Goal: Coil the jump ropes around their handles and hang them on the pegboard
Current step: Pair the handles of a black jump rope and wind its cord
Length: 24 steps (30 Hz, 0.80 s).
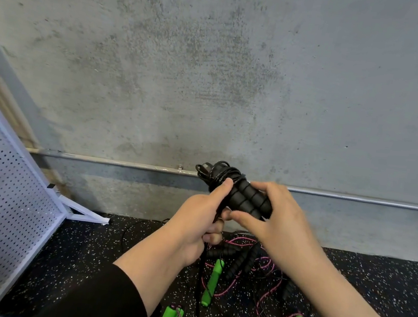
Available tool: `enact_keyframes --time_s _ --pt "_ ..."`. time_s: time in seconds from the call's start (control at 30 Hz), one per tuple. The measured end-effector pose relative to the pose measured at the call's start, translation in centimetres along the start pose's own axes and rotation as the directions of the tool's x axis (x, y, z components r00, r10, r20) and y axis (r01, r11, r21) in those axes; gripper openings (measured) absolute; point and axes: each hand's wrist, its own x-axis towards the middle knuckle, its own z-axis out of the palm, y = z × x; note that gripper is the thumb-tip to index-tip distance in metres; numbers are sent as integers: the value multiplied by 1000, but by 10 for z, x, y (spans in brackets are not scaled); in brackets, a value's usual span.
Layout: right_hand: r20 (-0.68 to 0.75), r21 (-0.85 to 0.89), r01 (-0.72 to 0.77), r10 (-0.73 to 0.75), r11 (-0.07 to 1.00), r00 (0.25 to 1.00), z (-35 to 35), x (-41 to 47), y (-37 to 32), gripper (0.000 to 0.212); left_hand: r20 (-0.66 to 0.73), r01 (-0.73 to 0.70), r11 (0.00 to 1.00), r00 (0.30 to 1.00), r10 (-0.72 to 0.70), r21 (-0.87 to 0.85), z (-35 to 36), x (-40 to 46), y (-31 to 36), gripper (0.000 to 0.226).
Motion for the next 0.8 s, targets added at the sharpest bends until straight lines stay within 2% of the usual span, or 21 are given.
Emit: enact_keyframes --time_s 0.07,0.1,0.17,0.23,0.3,0.37,0.47,0.57,0.63,0.67,0.73,0.8 --pt "38 302 -172 169 938 985 -3 2 1 20 32 -27 1000 999 27 -3 -1 1 0 41" --pt "100 454 -277 261 847 960 -5 3 1 28 58 -42 999 997 42 -2 -2 1 0 41" --pt "347 664 -505 371 552 862 -8 3 -1 49 91 -80 997 993 79 9 -2 0 1 41" --pt "559 690 -655 348 308 752 -12 2 -5 57 89 -110 993 990 106 50 -2 0 2 41" --pt "645 667 -713 311 218 698 -14 1 -4 57 79 -116 990 991 110 77 -2 0 2 42" --pt "657 675 -712 281 194 700 -14 2 -1 57 79 -104 991 992 98 81 -3 0 2 42" --pt "560 738 -627 292 249 775 -12 4 2 49 88 -76 993 994 68 92 -4 -2 3 44" --pt "339 753 -465 333 465 880 -10 6 3 36 83 -17 993 997 8 117 -5 -3 6 49" --pt "234 707 -407 351 579 907 -10 7 3 32 77 5 990 997 -16 140 -5 -4 7 63" --pt "179 649 -386 362 656 915 -10 6 3 28 77 15 989 997 -27 148 -5 -4 8 69" --pt "70 407 -322 322 855 944 -12 6 3 29 79 40 986 995 -53 160 -6 -2 7 74" --pt "58 225 -260 253 939 966 -13 7 3 42 71 61 986 995 -72 152 -5 -1 5 79"
